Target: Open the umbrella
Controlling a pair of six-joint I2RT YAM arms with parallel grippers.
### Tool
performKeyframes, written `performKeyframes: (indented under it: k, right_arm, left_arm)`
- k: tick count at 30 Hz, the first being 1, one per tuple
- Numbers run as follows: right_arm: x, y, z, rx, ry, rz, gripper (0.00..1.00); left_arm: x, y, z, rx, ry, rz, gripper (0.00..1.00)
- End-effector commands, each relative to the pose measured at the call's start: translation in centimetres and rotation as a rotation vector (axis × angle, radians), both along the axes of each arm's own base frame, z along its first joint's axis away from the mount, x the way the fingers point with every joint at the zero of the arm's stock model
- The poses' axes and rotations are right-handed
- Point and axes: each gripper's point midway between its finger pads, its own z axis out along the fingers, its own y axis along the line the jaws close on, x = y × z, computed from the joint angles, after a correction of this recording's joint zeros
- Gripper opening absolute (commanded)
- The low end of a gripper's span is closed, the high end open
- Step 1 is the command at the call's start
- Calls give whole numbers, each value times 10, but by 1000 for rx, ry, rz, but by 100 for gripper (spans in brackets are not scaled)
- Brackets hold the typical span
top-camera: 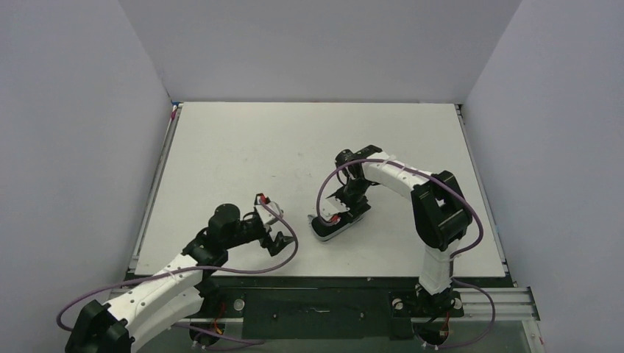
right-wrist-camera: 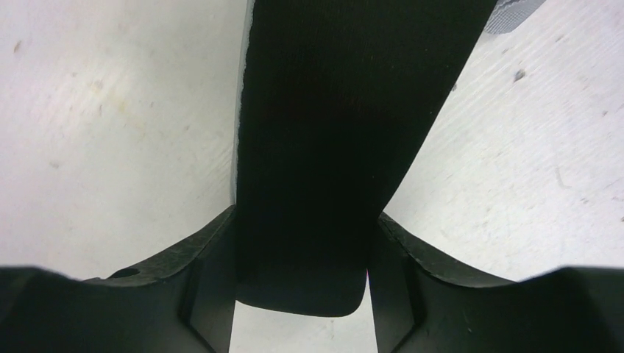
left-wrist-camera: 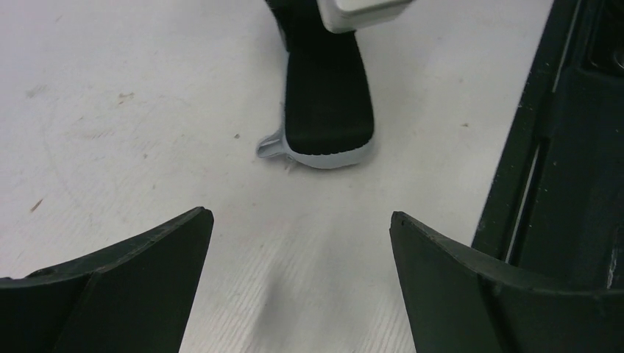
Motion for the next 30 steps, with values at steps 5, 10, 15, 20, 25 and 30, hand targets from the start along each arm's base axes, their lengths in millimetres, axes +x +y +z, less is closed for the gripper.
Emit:
performKeyframes:
  k: [5,10,15,20,25,30]
  right_arm:
    - [1,-55,1,-56,-30,148,40]
    - [2,-66,2,-38,-42,210,38]
    - [5,-62,5,-9,-54,236,35]
    - [7,-59,6,6,-59,246,33]
    - [10,-58,7,8,-61,226,32]
    - [10,-59,6,6,-58,223,31]
  left_arm:
    - [-7,-60,-6,-15,-183,-181,74]
    - [9,-82,-29,1,-159,-175,65]
    - [23,-104,-35,-15,-151,-198,53]
    - [28,-118,-55,-2,-132,-238,46]
    - [30,-126,-73,20,-118,-272,38]
    - [33,-133,-88,34,-104,-289,33]
